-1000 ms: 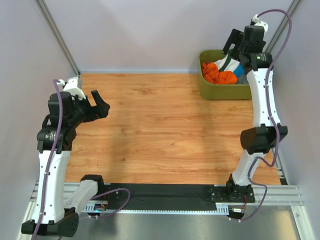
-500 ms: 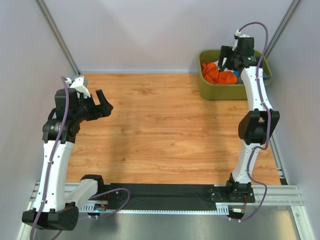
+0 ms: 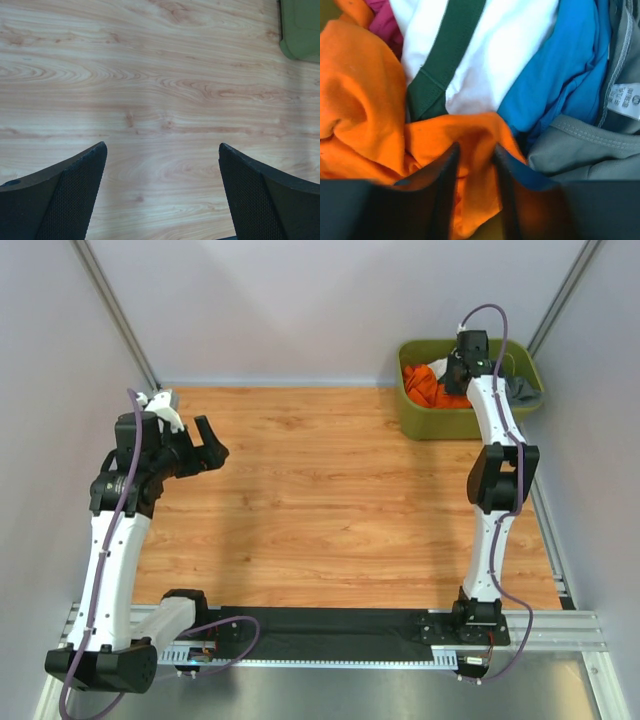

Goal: Fold and stack the t-shirts
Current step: Grab the tshirt from the pile

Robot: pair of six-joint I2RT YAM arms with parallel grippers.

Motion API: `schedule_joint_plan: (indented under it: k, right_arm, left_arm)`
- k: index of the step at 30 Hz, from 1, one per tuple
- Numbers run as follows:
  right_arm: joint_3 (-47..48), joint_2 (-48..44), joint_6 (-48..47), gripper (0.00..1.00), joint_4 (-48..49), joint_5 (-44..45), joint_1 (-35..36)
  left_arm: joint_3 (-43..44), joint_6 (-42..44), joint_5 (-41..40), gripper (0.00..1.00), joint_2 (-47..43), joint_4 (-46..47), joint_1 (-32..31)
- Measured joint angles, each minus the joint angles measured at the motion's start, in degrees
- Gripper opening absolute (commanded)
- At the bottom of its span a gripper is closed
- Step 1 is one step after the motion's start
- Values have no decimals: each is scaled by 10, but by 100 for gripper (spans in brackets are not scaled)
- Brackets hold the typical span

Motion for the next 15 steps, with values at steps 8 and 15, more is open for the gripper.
schedule_joint_plan:
  k: [8,15]
  right_arm:
    - [5,2,-1,0,-7,40,0]
    - [56,-38,-9,0,-25,57,3]
  left_arm:
    - [0,-2,2,99,11,0,0]
    - [3,0,14,99,11,0,0]
